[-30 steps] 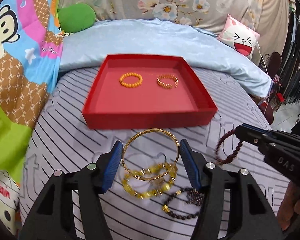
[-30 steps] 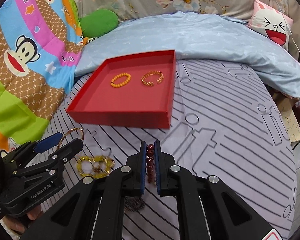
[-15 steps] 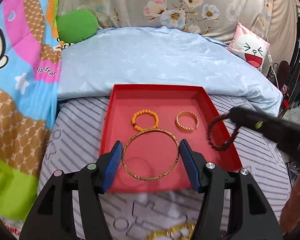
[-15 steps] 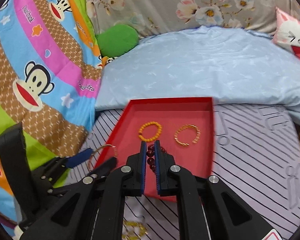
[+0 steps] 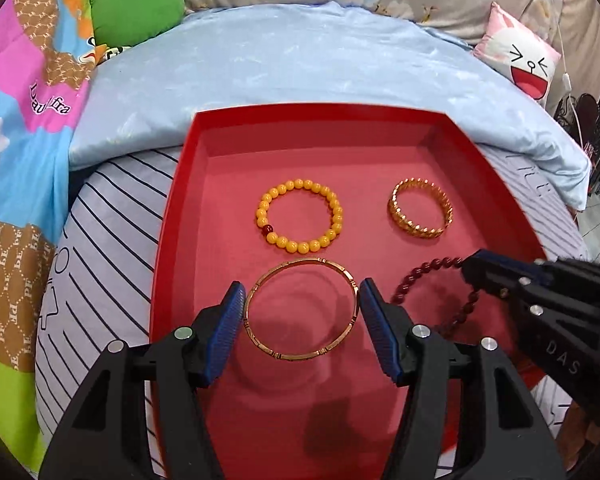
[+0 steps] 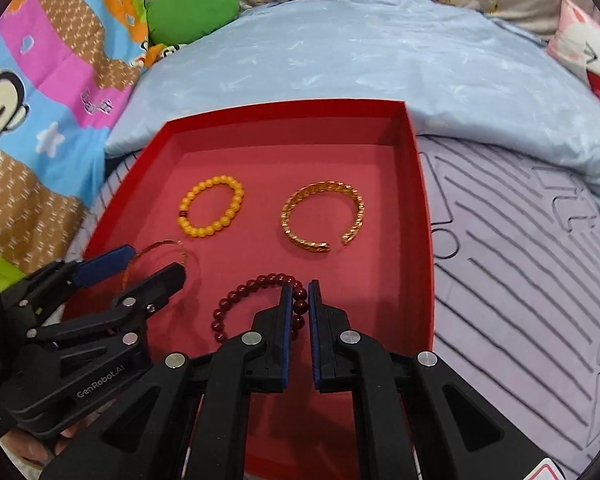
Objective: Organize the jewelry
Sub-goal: 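Carry both bracelets into the red tray and open both tools, then withdraw both tools from the tray toward the remaining jewelry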
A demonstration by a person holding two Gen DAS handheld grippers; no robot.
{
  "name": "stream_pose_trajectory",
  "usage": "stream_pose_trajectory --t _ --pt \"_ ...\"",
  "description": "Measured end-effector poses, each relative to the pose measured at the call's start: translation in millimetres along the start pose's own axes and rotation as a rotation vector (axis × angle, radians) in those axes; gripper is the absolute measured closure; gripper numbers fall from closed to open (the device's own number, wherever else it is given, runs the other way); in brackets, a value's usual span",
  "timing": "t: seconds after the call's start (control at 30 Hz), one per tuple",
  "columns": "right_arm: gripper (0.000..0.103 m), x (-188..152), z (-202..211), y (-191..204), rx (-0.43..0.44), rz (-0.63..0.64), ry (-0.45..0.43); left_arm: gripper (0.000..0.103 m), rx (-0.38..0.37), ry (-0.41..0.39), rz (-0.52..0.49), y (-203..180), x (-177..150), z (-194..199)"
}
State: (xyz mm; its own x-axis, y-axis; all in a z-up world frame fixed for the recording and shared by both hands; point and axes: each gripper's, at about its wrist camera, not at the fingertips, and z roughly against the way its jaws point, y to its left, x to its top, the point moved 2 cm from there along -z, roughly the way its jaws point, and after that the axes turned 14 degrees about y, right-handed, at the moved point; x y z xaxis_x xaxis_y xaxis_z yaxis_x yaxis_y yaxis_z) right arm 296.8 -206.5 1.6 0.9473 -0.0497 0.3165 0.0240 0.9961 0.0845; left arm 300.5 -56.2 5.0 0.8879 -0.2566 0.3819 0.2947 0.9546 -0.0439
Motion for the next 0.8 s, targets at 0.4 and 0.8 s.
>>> stream_pose_trajectory --t 0.4,0.8 --pt "0.095 3 -4 -5 -0.032 0.016 0.0 0.037 0.015 -0.029 -0.005 -4 3 -1" --pt "0.077 -12 42 -3 0.041 -0.018 -0.065 0.035 -0.017 -0.071 0.048 7 -3 28"
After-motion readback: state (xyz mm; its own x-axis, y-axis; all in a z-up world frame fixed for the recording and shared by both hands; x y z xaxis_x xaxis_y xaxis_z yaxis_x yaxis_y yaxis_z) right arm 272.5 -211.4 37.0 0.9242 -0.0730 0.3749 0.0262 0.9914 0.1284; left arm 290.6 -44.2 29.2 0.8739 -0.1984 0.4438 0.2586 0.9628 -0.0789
